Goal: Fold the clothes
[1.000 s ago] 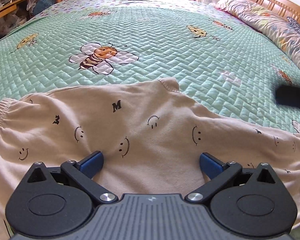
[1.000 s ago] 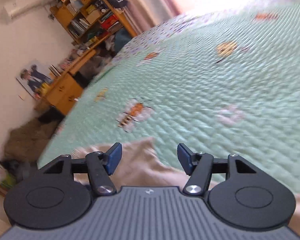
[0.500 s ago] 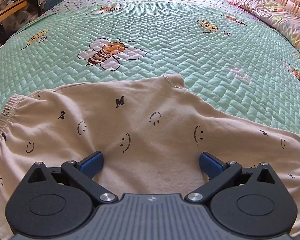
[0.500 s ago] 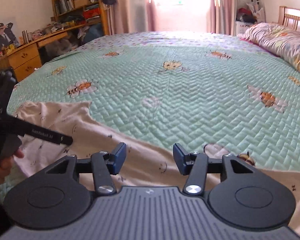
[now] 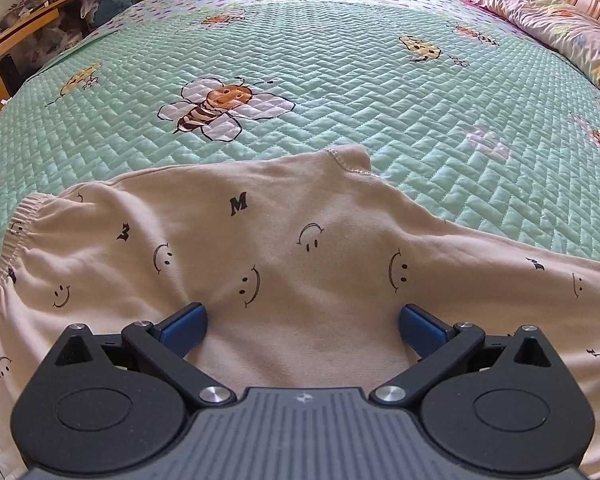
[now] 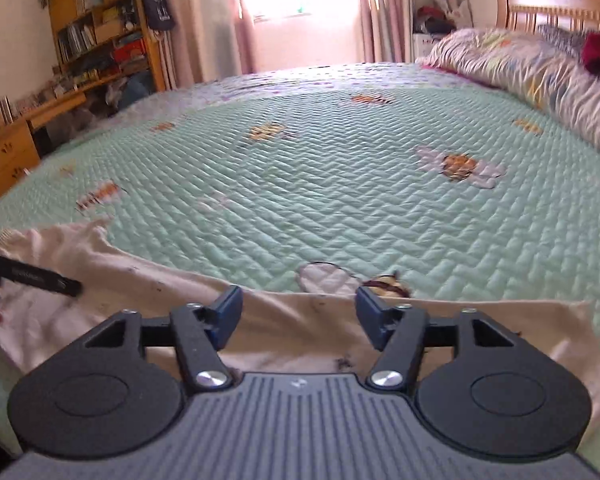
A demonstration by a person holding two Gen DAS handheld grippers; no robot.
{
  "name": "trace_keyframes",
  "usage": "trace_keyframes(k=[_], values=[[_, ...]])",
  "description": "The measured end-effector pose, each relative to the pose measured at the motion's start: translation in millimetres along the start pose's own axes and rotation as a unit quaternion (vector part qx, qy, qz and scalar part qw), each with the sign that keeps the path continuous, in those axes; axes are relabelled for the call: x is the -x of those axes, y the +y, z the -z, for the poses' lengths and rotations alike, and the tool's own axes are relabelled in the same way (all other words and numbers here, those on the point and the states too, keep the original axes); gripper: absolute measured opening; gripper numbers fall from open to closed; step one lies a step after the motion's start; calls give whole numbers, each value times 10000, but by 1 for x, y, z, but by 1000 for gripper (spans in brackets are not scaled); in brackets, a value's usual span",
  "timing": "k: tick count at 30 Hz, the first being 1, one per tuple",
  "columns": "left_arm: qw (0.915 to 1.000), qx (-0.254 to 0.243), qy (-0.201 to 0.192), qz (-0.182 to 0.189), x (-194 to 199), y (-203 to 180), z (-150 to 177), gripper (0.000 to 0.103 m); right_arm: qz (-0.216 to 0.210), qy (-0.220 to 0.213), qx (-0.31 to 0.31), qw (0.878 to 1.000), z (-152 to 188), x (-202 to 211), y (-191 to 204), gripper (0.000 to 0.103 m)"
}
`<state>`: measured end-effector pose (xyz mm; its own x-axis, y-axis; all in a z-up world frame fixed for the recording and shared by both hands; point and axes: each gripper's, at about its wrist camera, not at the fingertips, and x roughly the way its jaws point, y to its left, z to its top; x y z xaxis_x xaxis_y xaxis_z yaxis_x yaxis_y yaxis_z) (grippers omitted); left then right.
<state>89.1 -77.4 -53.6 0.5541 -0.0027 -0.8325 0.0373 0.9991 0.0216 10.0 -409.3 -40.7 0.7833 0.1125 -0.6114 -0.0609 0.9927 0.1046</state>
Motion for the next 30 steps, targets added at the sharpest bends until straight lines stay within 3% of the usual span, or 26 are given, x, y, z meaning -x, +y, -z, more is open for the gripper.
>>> trace_keyframes(k=[2,3,8,14,17,20,23,27,30], values=[[10000,-10,-8,-13,0,0,0,103,303,543,-248,9978,8,-20,-15,71],[10000,-12,-16,-15,0,0,1,103,307,562,-271,9976,12,-23,-18,72],[9998,179,-73,53,7,2,2,103,294,249,-181,9991,21,-20,-15,76],[9989,412,-148,152,16,5,4,99,-68,-211,-1256,9918,28,3,-37,74],[9954,611,-355,639,36,3,7,99,337,-482,-916,9941,32,24,-37,74],[9934,381,-502,961,48,-17,4,99,879,-610,-405,9934,37,38,-38,74],[9915,82,-553,1177,49,-44,-3,99,1079,-616,-381,9915,43,45,-52,61],[9931,-55,-329,1125,31,-74,-11,99,951,-590,-402,9929,41,44,-63,43],[9939,-77,-206,1077,21,-86,-8,99,828,-713,-303,9936,34,38,-61,42]])
